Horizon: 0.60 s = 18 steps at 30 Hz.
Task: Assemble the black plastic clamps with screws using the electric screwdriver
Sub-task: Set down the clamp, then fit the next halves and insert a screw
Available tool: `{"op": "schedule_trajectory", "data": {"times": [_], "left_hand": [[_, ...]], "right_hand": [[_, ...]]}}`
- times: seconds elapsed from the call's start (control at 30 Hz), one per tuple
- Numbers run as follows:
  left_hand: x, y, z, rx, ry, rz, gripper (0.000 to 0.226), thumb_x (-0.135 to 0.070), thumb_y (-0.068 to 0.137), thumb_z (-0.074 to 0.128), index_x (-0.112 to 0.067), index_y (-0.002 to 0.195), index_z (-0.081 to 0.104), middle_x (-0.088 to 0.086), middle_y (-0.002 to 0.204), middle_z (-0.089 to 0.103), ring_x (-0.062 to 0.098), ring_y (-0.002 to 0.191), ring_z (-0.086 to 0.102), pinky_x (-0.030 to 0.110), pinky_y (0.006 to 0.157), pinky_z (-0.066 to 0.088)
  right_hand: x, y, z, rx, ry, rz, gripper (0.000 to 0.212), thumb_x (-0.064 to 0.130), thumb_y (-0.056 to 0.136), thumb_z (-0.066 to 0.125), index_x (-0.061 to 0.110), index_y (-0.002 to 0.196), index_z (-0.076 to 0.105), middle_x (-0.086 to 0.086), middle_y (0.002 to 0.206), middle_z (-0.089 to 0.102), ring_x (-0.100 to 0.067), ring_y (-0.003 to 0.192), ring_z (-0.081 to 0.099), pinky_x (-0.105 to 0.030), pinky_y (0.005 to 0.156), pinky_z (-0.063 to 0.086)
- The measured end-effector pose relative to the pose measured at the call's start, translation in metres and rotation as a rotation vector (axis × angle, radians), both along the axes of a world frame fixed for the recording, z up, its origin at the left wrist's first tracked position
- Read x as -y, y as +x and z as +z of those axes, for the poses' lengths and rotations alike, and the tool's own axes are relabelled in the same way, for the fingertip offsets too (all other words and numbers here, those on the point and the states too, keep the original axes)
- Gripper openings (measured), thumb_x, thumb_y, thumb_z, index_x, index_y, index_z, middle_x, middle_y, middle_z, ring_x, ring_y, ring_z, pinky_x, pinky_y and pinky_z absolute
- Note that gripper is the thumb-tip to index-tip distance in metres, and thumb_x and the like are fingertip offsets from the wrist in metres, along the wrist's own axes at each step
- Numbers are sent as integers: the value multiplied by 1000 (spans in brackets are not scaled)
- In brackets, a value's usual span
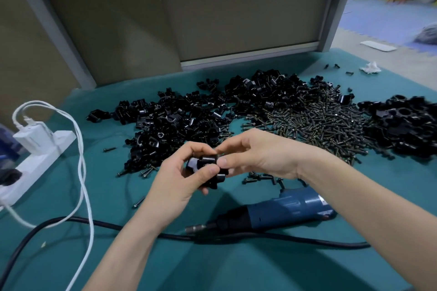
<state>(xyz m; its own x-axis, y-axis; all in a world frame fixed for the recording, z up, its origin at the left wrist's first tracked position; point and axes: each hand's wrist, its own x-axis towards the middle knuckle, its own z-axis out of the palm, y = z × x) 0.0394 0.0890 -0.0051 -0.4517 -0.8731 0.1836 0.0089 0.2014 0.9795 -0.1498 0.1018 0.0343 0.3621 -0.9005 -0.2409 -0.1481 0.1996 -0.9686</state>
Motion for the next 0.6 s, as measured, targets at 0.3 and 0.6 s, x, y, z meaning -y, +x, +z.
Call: {"op": "schedule_trajectory", "data": {"times": [0.3,0.6], "left_hand": [[-3,-1,-7,-187,143,110,31,-39,63,75,-31,93,71,-7,85,70,7,70,63,18,53,50],[-3,2,-1,-394,317,130,36,-15,71,66,-14,106,62,3,82,72,6,67,63,17,61,53]], "right_hand": [[-5,8,-4,147,-49,-113,9,-4,85,64,5,87,65,-2,71,66,-7,62,63,-20,70,58],[-11,-2,-7,430,14,-198,9,10,77,64,16,78,71,-10,80,68,-15,73,63,-18,64,52]]}}
